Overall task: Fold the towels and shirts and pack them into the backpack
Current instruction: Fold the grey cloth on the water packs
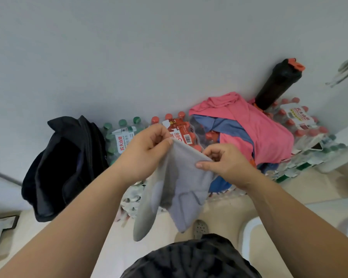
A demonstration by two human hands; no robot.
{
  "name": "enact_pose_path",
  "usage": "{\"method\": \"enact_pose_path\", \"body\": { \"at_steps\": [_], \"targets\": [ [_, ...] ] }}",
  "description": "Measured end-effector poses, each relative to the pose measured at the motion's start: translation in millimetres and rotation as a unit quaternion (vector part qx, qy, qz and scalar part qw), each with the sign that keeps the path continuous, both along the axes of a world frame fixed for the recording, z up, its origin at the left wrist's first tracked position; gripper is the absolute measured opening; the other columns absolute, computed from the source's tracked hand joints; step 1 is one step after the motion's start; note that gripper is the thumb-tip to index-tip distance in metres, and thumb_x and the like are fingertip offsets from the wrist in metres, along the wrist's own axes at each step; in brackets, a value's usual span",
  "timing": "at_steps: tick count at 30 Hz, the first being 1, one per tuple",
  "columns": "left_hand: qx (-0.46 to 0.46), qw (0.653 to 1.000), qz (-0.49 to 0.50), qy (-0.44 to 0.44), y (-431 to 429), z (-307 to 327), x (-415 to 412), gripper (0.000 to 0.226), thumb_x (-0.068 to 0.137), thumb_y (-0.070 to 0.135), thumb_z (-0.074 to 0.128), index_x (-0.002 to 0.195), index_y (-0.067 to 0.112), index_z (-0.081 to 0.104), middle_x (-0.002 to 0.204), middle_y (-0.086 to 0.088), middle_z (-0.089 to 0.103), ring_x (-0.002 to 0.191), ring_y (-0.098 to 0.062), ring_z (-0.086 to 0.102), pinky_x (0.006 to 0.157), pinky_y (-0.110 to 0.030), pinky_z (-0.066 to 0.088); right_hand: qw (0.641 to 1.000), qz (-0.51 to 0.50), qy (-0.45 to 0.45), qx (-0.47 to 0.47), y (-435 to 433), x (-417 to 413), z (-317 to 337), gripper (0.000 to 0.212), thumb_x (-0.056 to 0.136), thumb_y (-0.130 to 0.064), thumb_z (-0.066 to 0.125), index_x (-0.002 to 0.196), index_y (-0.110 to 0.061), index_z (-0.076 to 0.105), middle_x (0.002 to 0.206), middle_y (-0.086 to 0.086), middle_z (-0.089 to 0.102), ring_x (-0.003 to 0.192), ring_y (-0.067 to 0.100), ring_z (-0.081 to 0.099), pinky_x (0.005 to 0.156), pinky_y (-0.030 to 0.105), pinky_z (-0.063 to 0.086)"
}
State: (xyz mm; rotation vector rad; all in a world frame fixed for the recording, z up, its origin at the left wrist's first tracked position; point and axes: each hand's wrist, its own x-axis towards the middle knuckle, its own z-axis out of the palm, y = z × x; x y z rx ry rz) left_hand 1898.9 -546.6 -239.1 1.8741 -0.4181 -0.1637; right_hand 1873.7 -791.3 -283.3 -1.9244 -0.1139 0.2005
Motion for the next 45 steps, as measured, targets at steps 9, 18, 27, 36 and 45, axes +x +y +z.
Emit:
{"method": "enact_pose_path", "body": {
  "at_steps": [9,18,27,36,45],
  "targets": [
    [0.097,0.984,0.149,0.02,46,-45,-8,0.016,0.097,0.018,0.052,0.081,0.018,0.05,0.063,0.005,0.045,0.054,-0.01,0.035,0.052,-0.025,0.035,0.978,-0.009,0.116,-0.171,-50,-22,-51,0.03,0.072,-0.015,0.089,0.07,-0.006,0.06,0.06,-0.004,0.054,0.054,0.01,0.051,0.051,0.028,0.046],
    [0.153,0.962,0.214,0.076,70,-87,2,0.013,0.097,0.019,0.047,0.086,0.012,0.051,0.07,-0.001,0.049,0.062,-0.017,0.04,0.06,-0.033,0.036,0.939,-0.047,0.134,-0.312,-110,-22,-65,0.018,0.076,-0.015,0.086,0.067,-0.019,0.07,0.059,-0.008,0.058,0.06,0.011,0.051,0.055,0.024,0.038],
    [0.123,0.963,0.191,0.147,41,-98,37,0.014,0.095,0.019,0.048,0.082,0.015,0.052,0.068,-0.001,0.045,0.064,-0.019,0.037,0.06,-0.032,0.031,0.959,-0.136,0.162,-0.187,-169,-1,-34,0.015,0.093,-0.02,0.069,0.081,-0.011,0.068,0.074,0.006,0.066,0.072,0.035,0.059,0.068,0.035,0.053],
    [0.013,0.982,0.068,0.178,-6,-21,112,0.011,0.081,0.023,0.063,0.072,0.017,0.061,0.064,0.003,0.054,0.053,-0.008,0.044,0.045,-0.018,0.032,0.983,0.003,0.151,-0.105,-248,114,64,0.012,0.093,-0.018,0.063,0.088,-0.008,0.067,0.072,-0.003,0.063,0.063,0.006,0.057,0.055,0.017,0.047],
    [0.398,0.853,0.334,-0.044,-62,-37,231,0.031,0.091,0.03,0.054,0.121,0.02,0.058,0.109,-0.021,0.064,0.101,-0.044,0.058,0.088,-0.048,0.048,0.856,-0.075,-0.132,-0.493,-236,273,55,0.025,0.092,-0.032,0.062,0.115,-0.022,0.061,0.106,0.009,0.065,0.095,0.032,0.059,0.079,0.038,0.047]
  ]
}}
